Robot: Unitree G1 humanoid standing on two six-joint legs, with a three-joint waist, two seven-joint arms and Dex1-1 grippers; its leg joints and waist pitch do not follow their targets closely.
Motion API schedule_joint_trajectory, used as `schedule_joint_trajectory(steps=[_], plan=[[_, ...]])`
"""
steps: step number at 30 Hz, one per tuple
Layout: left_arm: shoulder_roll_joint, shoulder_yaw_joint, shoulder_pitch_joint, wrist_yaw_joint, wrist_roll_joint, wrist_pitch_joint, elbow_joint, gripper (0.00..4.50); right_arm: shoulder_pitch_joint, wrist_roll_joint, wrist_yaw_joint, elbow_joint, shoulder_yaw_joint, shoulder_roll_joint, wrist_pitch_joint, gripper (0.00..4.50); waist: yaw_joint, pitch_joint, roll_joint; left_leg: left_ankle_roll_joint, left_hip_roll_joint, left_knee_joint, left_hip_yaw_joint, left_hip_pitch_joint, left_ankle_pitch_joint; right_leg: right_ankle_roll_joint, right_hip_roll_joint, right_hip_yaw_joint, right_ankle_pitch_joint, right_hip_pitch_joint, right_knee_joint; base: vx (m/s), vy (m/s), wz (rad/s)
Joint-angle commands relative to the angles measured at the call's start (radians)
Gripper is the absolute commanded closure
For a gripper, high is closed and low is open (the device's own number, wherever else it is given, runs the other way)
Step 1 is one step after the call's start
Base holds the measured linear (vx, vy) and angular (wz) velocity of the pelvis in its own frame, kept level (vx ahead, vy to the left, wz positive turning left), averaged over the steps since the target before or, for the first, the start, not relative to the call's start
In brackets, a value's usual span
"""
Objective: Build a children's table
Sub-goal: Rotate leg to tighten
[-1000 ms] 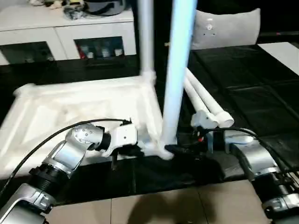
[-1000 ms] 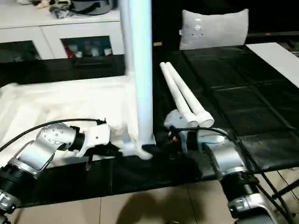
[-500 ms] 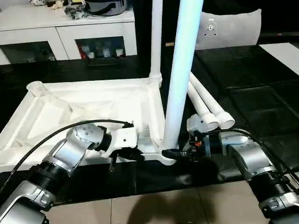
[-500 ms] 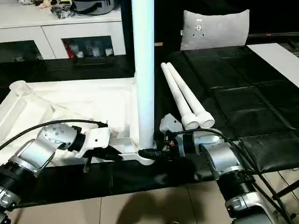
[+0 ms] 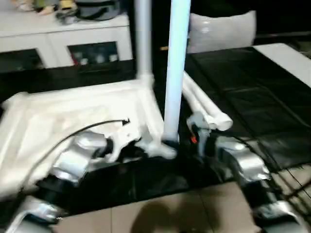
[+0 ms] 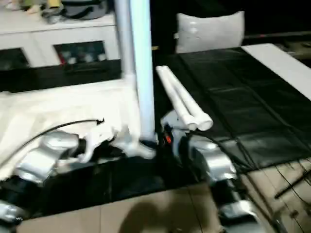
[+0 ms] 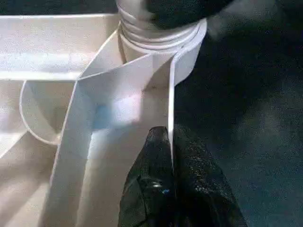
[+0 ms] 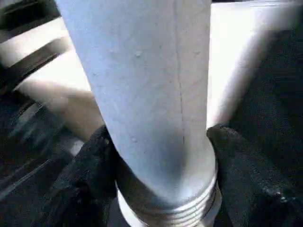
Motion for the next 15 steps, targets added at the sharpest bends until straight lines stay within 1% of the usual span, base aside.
schedule_joint_trajectory(steps=[1, 2, 3, 4, 5, 6, 7, 8, 9, 10, 11, 12, 13, 14, 15], plan=[[-0.073, 0.003, -0.026, 0.074, -0.036, 0.041, -0.053, 4.50, -0.042, 0.007, -0.111, 0.035, -0.003, 0.060, 0.026, 1.90, 0.000, -0.048, -0.004, 0.030, 0.013, -0.080, 0.000, -0.024, -0.218, -0.043, -0.059, 0.037, -0.546, 0.064, -0.102, 0.000, 0.000, 0.00], [-0.093, 0.010, -0.033, 0.101, -0.031, 0.050, -0.048, 4.50, -0.050, 0.001, -0.145, 0.049, -0.009, 0.073, 0.023, 1.90, -0.007, -0.050, -0.006, 0.044, 0.015, -0.081, 0.000, -0.027, -0.197, -0.060, -0.059, 0.042, -0.498, 0.061, -0.098, 0.000, 0.000, 0.00], [-0.110, 0.016, -0.040, 0.127, -0.026, 0.051, -0.041, 4.50, -0.056, -0.005, -0.174, 0.063, -0.014, 0.082, 0.013, 1.90, -0.009, -0.054, -0.008, 0.055, 0.017, -0.079, 0.001, -0.031, -0.163, -0.081, -0.059, 0.046, -0.442, 0.063, -0.090, 0.000, 0.000, 0.00], [-0.112, 0.016, -0.040, 0.130, -0.025, 0.052, -0.041, 4.50, -0.056, -0.006, -0.176, 0.064, -0.014, 0.083, 0.013, 1.90, -0.007, -0.056, -0.009, 0.063, 0.017, -0.078, 0.001, -0.032, -0.143, -0.090, -0.058, 0.047, -0.415, 0.064, -0.086, 0.000, 0.000, 0.00], [-0.135, 0.022, -0.048, 0.162, -0.020, 0.062, -0.040, 4.50, -0.061, -0.004, -0.191, 0.077, -0.025, 0.097, -0.004, 1.90, -0.005, -0.061, -0.010, 0.083, 0.018, -0.074, 0.004, -0.034, -0.097, -0.114, -0.058, 0.052, -0.344, 0.065, -0.077, 0.000, 0.000, 0.00], [-0.137, 0.022, -0.048, 0.166, -0.019, 0.063, -0.041, 4.50, -0.061, -0.003, -0.191, 0.077, -0.027, 0.098, -0.005, 1.90, -0.002, -0.061, -0.009, 0.092, 0.018, -0.074, 0.005, -0.036, -0.076, -0.126, -0.060, 0.052, -0.317, 0.066, -0.073, 0.000, 0.000, 0.00], [-0.145, 0.020, -0.050, 0.180, -0.013, 0.066, -0.046, 4.50, -0.058, -0.002, -0.189, 0.072, -0.032, 0.105, -0.007, 1.57, 0.004, -0.066, -0.009, 0.111, 0.018, -0.070, 0.005, -0.039, -0.025, -0.146, -0.058, 0.053, -0.250, 0.070, -0.063, 0.000, 0.000, 0.00], [-0.145, 0.020, -0.050, 0.180, -0.013, 0.066, -0.046, 4.50, -0.058, -0.002, -0.189, 0.072, -0.032, 0.105, -0.007, 1.57, 0.010, -0.066, -0.009, 0.129, 0.019, -0.068, 0.004, -0.042, 0.013, -0.163, -0.058, 0.053, -0.195, 0.071, -0.056, 0.000, 0.000, 0.00], [-0.144, 0.016, -0.049, 0.184, -0.007, 0.072, -0.051, 4.50, -0.053, 0.001, -0.186, 0.063, -0.037, 0.107, -0.015, 1.37, 0.013, -0.065, -0.006, 0.136, 0.020, -0.068, 0.005, -0.041, 0.022, -0.168, -0.058, 0.053, -0.182, 0.071, -0.054, 0.000, 0.000, 0.00], [-0.118, 0.000, -0.044, 0.182, 0.017, 0.053, -0.052, 4.50, -0.032, 0.000, -0.187, 0.028, -0.049, 0.099, -0.026, 1.21, 0.018, -0.064, -0.003, 0.149, 0.023, -0.069, 0.005, -0.038, 0.031, -0.175, -0.057, 0.053, -0.169, 0.070, -0.053, 0.000, 0.000, 0.00], [-0.111, -0.003, -0.043, 0.180, 0.021, 0.049, -0.052, 4.50, -0.026, -0.001, -0.187, 0.022, -0.049, 0.095, -0.029, 1.13, 0.020, -0.065, -0.002, 0.151, 0.023, -0.068, 0.005, -0.037, 0.035, -0.175, -0.057, 0.053, -0.164, 0.071, -0.052, 0.000, 0.000, 0.00], [-0.107, -0.005, -0.042, 0.179, 0.023, 0.049, -0.052, 4.50, -0.023, -0.002, -0.186, 0.018, -0.049, 0.093, -0.032, 1.13, 0.023, -0.065, -0.004, 0.153, 0.023, -0.068, 0.006, -0.036, 0.038, -0.176, -0.057, 0.054, -0.161, 0.070, -0.051, 0.000, 0.000, 0.00], [-0.096, -0.010, -0.041, 0.176, 0.027, 0.031, -0.049, 4.50, -0.014, -0.008, -0.186, 0.009, -0.045, 0.083, -0.042, 0.90, 0.026, -0.064, -0.002, 0.150, 0.023, -0.069, 0.007, -0.036, 0.031, -0.179, -0.057, 0.054, -0.173, 0.071, -0.052, 0.000, 0.000, 0.00], [-0.096, -0.010, -0.041, 0.176, 0.027, 0.031, -0.049, 4.50, -0.014, -0.008, -0.186, 0.009, -0.045, 0.083, -0.042, 0.90, 0.027, -0.063, -0.002, 0.148, 0.024, -0.070, 0.007, -0.035, 0.025, -0.177, -0.058, 0.054, -0.181, 0.070, -0.054, 0.000, 0.000, 0.00], [-0.085, -0.014, -0.041, 0.174, 0.030, 0.019, -0.045, 4.50, -0.001, 0.005, -0.173, -0.010, -0.049, 0.075, -0.031, 0.79, 0.029, -0.061, -0.003, 0.142, 0.024, -0.071, 0.008, -0.033, 0.006, -0.173, -0.057, 0.055, -0.198, 0.069, -0.057, 0.000, 0.000, 0.00]])
